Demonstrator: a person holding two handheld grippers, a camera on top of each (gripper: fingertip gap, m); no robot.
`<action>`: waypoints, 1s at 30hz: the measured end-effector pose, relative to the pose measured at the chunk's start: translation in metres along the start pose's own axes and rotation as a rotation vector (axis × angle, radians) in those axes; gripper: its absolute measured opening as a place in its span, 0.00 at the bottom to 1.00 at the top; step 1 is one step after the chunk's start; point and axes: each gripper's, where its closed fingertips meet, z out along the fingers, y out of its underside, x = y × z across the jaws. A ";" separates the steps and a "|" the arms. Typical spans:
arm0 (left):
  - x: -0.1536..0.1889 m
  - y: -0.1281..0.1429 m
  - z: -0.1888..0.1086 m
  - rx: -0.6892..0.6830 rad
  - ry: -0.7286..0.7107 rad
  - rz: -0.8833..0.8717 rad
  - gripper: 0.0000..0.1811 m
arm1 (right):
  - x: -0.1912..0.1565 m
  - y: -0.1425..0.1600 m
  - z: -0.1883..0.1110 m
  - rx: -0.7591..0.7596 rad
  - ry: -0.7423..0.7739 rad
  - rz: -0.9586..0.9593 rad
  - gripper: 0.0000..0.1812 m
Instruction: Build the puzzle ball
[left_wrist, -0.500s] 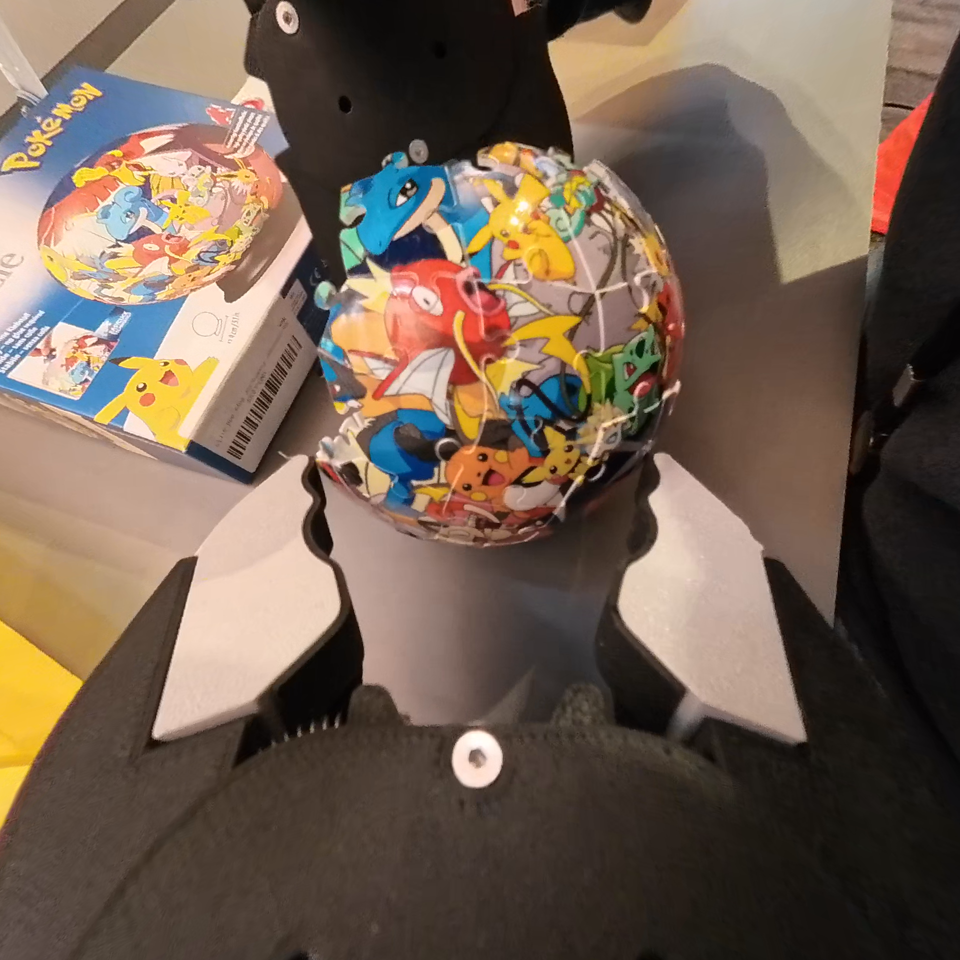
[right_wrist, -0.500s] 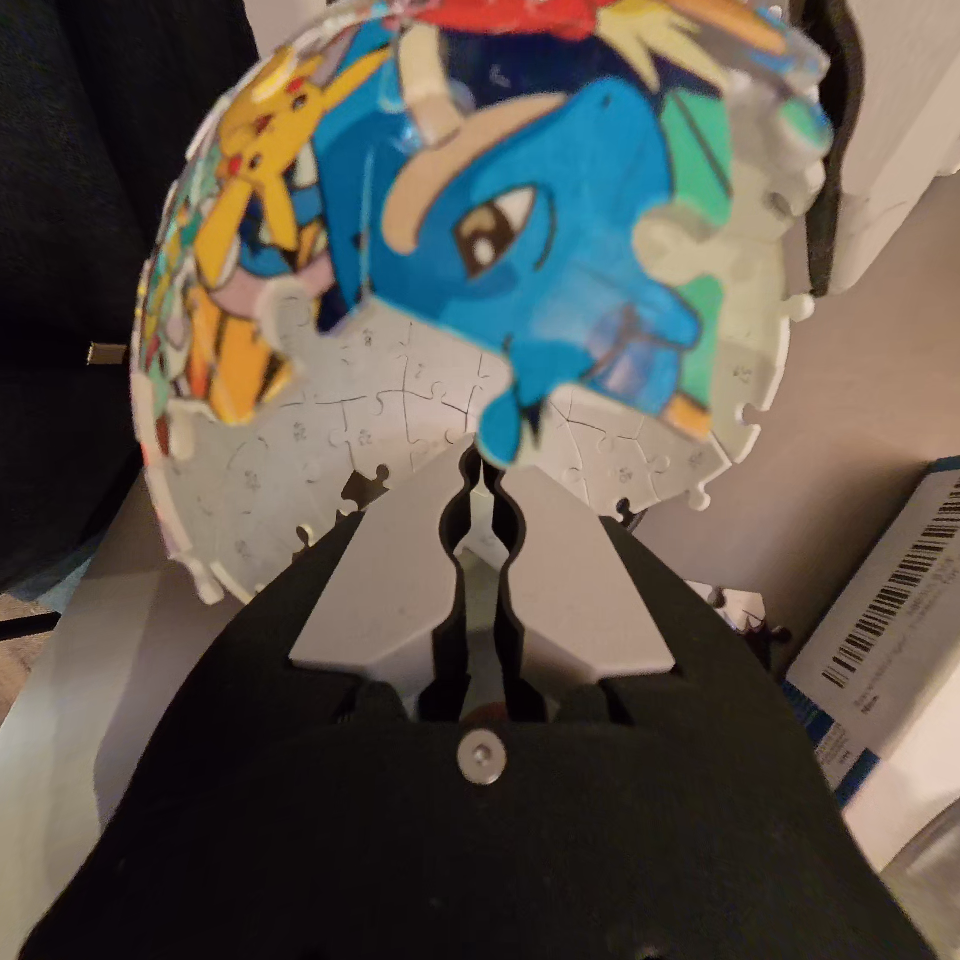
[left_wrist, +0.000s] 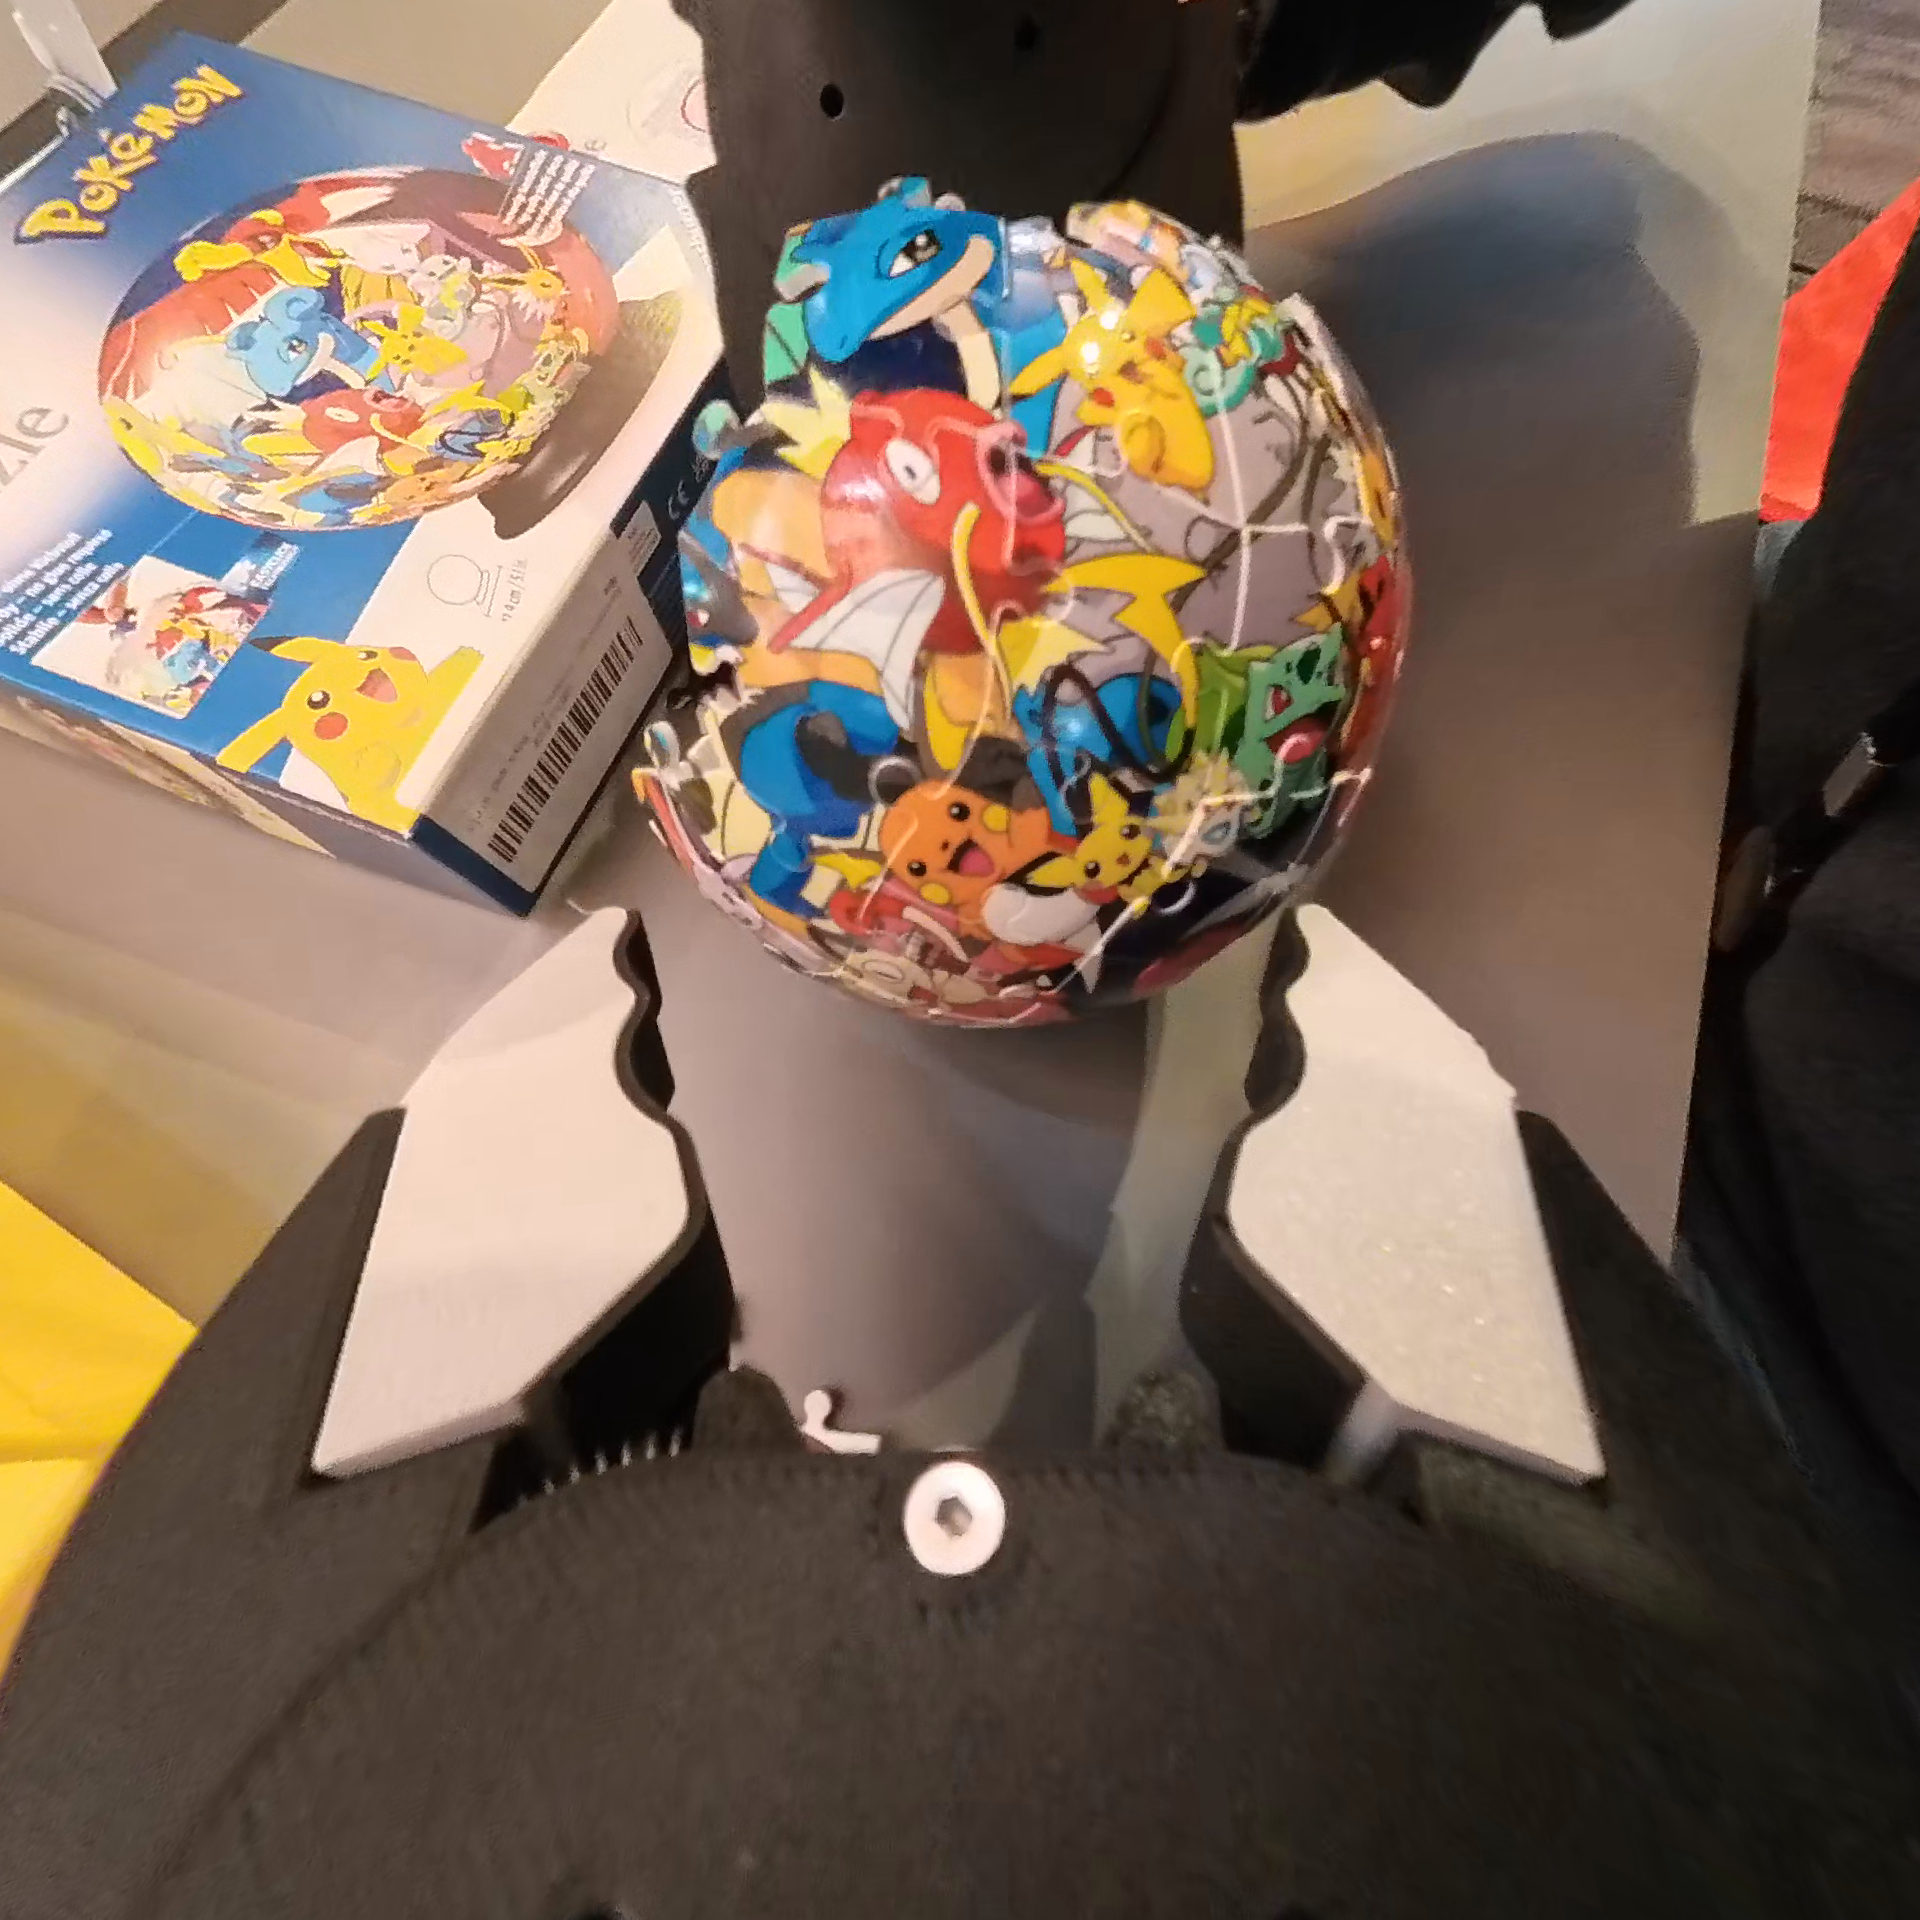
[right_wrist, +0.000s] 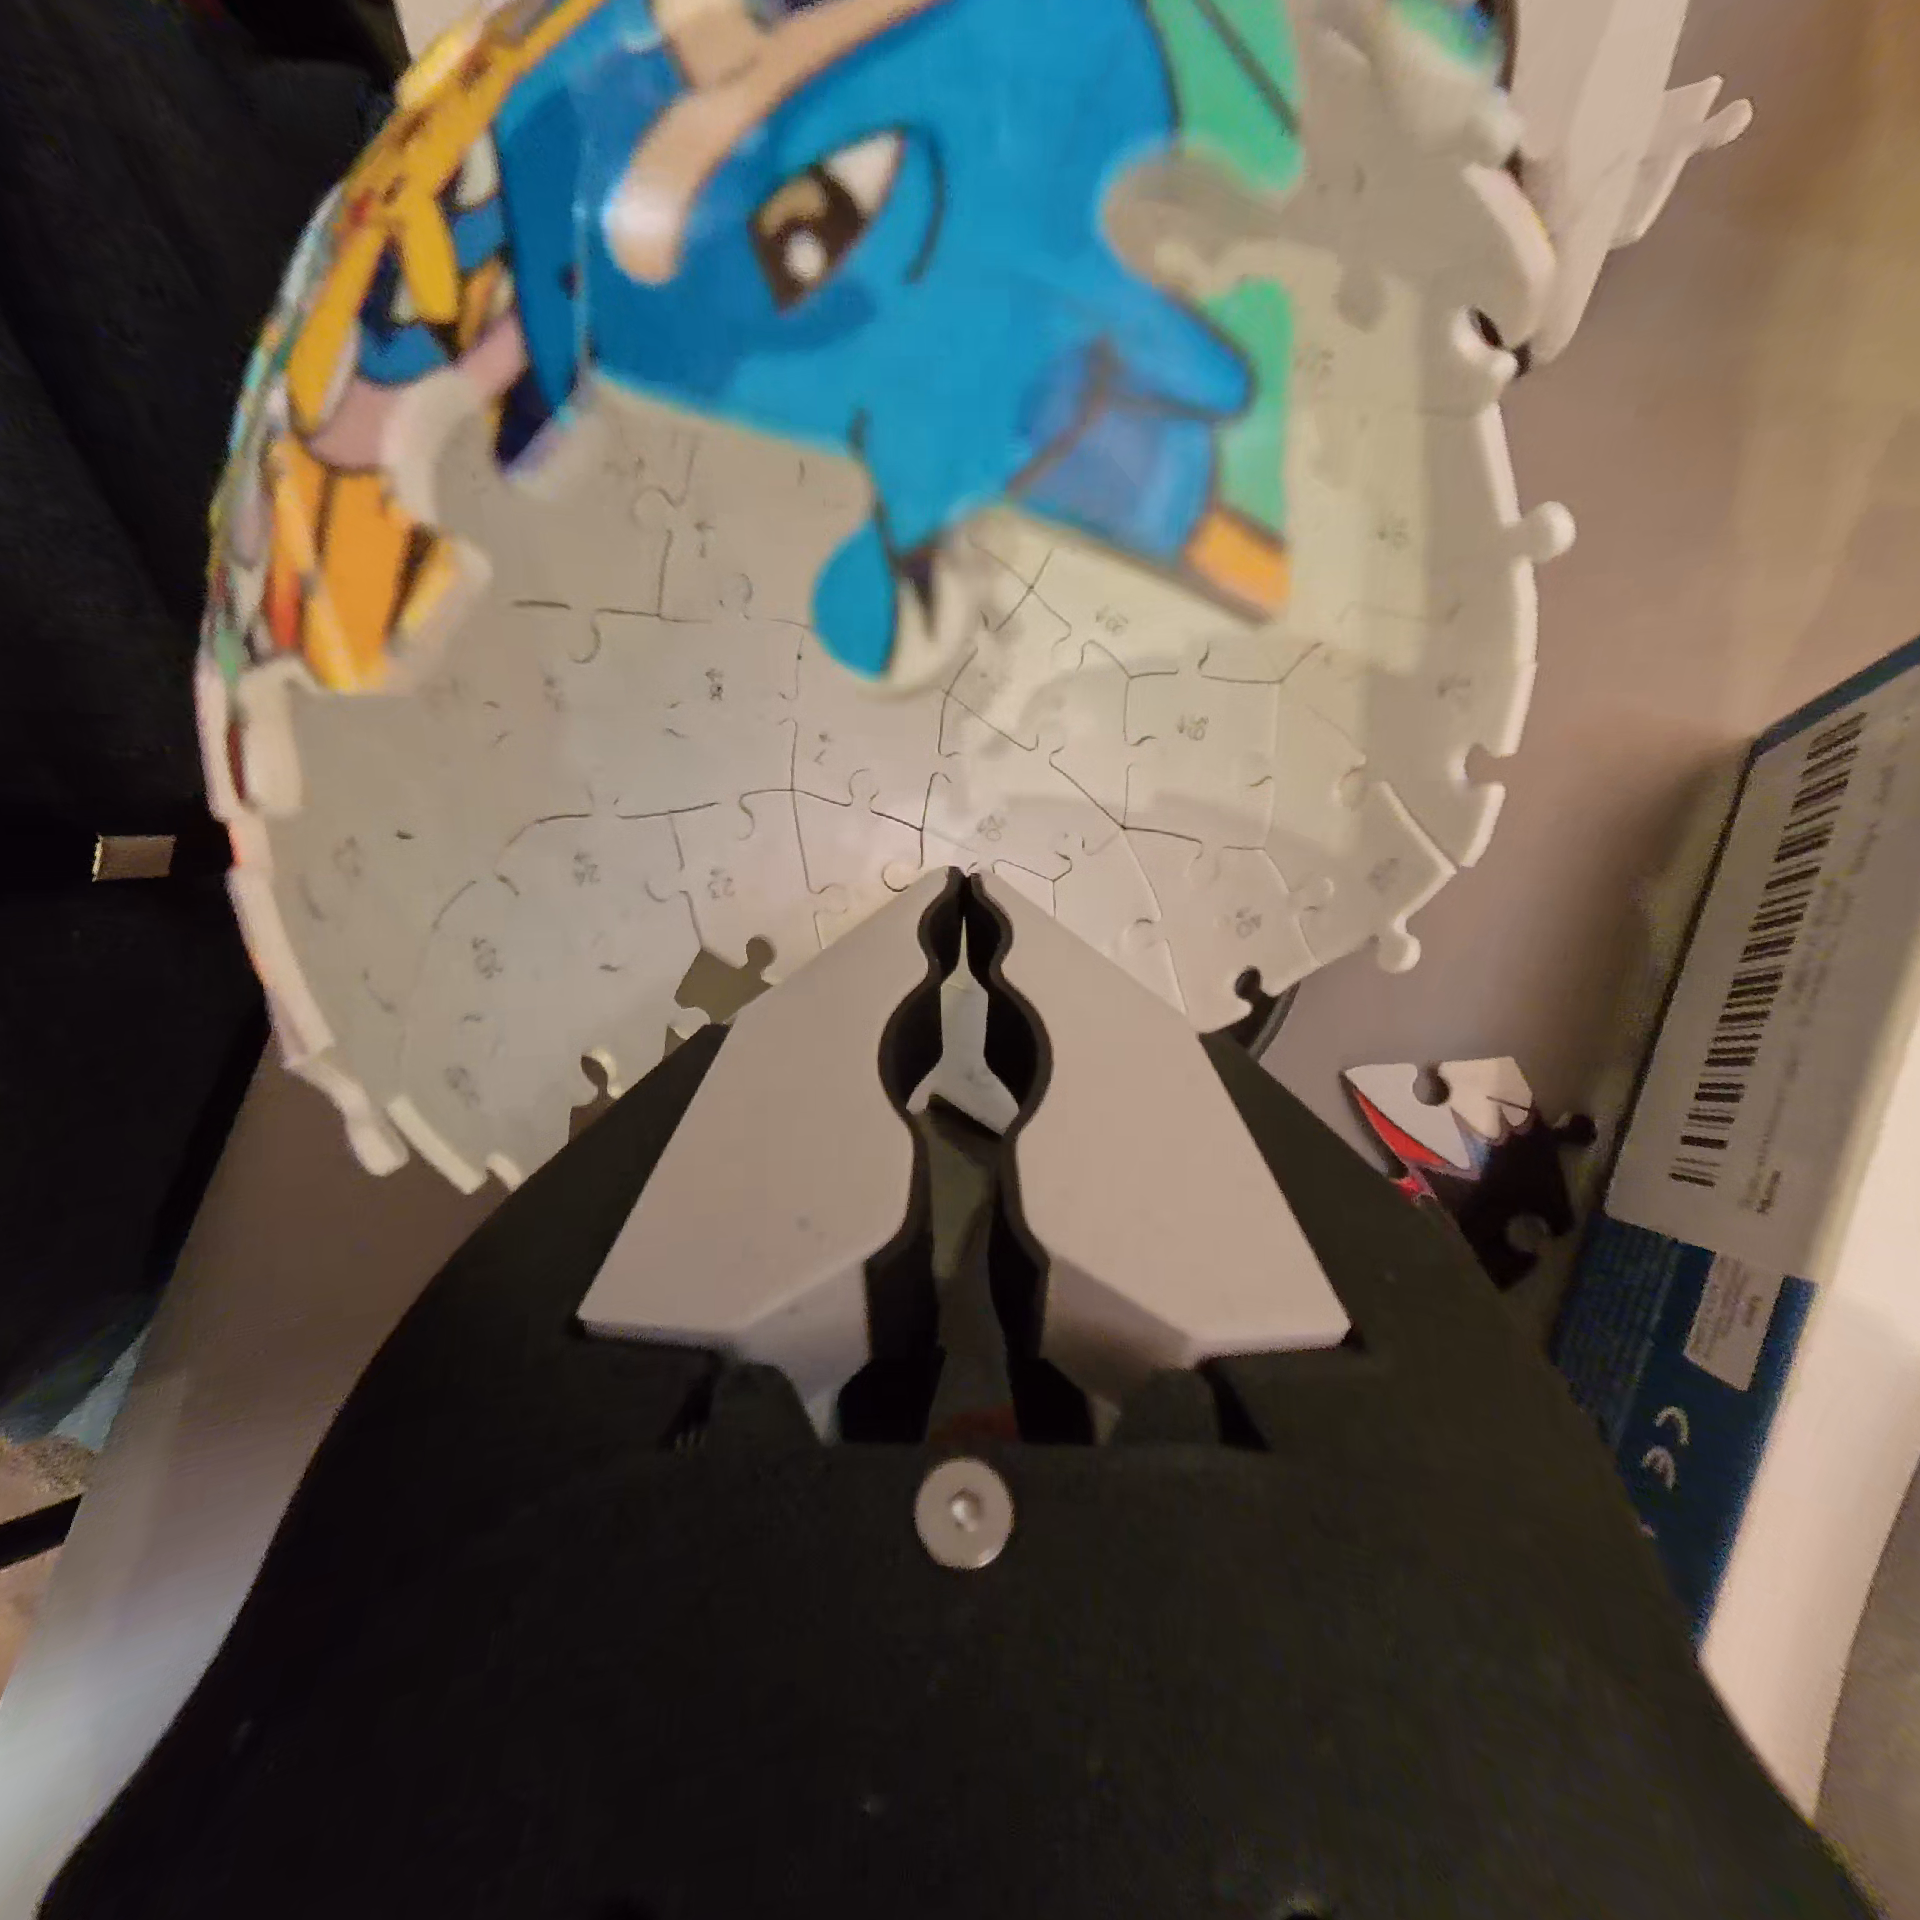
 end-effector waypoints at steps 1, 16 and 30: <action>0.000 0.001 -0.001 0.001 0.001 -0.009 0.61 | 0.000 0.000 0.000 0.004 0.003 0.007 0.00; 0.010 -0.005 0.010 0.105 -0.184 -0.182 0.71 | 0.002 0.001 -0.001 0.056 0.062 -0.003 0.00; 0.011 -0.012 0.014 0.096 -0.036 -0.111 0.67 | -0.001 -0.004 0.003 0.099 0.084 -0.110 0.00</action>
